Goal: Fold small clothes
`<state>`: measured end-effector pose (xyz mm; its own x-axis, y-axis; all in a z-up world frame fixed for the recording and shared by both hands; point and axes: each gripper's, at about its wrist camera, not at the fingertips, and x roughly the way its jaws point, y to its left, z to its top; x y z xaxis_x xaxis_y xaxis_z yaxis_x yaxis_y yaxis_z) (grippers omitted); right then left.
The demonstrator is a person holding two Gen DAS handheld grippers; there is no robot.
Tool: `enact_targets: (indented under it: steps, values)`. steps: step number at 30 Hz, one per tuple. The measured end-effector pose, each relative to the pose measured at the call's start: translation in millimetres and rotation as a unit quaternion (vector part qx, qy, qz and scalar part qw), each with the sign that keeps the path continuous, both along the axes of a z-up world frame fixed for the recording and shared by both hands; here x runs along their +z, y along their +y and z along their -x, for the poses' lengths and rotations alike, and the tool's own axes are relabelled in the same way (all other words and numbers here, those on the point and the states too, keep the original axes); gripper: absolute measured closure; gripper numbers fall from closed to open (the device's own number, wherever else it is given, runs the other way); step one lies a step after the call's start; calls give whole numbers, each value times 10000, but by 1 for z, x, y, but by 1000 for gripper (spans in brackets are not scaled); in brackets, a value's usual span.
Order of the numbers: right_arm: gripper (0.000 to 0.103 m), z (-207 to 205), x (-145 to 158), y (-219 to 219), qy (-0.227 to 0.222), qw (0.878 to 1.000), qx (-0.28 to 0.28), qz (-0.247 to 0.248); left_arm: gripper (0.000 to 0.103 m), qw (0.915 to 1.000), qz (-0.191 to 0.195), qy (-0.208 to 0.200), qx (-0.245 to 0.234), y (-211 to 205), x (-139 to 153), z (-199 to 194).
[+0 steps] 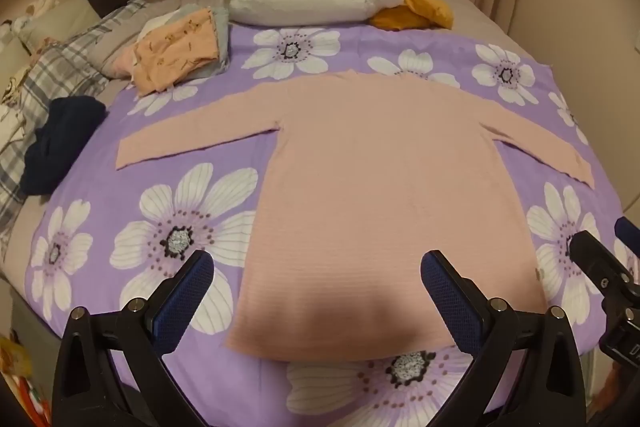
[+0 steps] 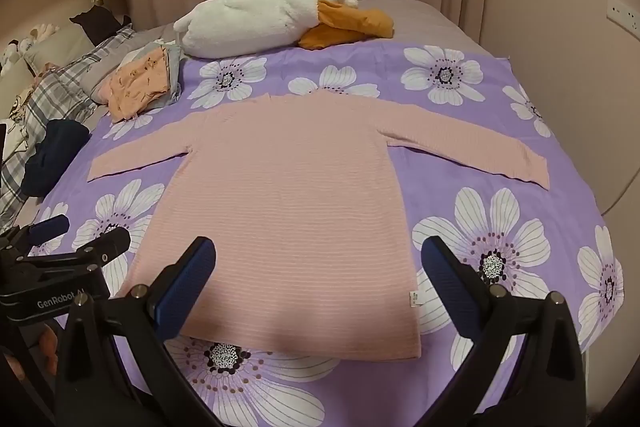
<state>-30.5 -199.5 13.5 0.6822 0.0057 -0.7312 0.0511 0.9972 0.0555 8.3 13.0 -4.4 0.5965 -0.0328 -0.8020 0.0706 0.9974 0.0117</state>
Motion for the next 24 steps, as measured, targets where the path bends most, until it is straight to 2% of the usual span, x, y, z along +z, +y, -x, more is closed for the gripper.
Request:
enact_targets:
  steps: [24]
  values:
    - [0, 2, 1, 3, -1, 10000, -58, 64, 1, 9999, -65, -130, -22, 1, 4, 2]
